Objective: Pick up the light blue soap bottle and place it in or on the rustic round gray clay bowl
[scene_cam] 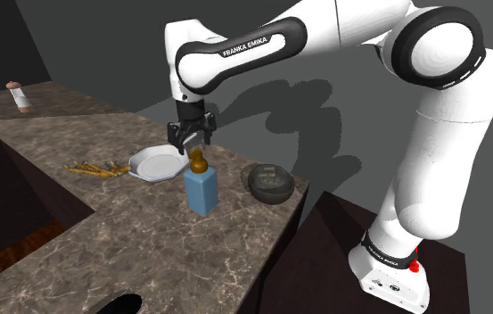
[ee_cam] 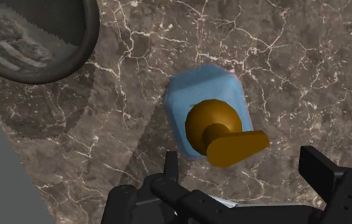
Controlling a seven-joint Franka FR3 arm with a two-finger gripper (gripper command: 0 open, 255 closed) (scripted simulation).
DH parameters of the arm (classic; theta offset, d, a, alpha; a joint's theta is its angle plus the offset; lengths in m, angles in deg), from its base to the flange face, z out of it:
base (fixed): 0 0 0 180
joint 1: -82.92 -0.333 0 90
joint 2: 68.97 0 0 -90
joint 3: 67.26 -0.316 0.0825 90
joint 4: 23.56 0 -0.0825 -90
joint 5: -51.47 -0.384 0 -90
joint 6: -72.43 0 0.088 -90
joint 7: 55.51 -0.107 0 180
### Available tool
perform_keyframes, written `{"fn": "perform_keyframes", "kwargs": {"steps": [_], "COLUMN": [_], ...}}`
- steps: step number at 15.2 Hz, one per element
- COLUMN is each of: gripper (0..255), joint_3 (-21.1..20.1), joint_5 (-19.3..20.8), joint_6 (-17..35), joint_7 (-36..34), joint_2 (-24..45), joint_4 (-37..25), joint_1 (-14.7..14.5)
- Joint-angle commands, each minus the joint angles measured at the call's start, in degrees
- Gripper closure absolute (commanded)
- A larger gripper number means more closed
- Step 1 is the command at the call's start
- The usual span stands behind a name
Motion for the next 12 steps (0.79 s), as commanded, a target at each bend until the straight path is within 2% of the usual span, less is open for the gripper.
{"fn": "perform_keyframes", "kwargs": {"steps": [1, 5, 12], "gripper": [0, 0, 0], "joint_3": [-0.07, -0.02, -0.02], "joint_5": [0.22, 0.47, 0.47], "joint_6": [1.23, 4.5, 4.5], "joint_7": [-0.34, -0.51, -0.51], "joint_2": [0.65, 1.59, 1.59], "joint_4": [0.59, 2.94, 2.94], "joint_1": [-0.18, -0.23, -0.23]}}
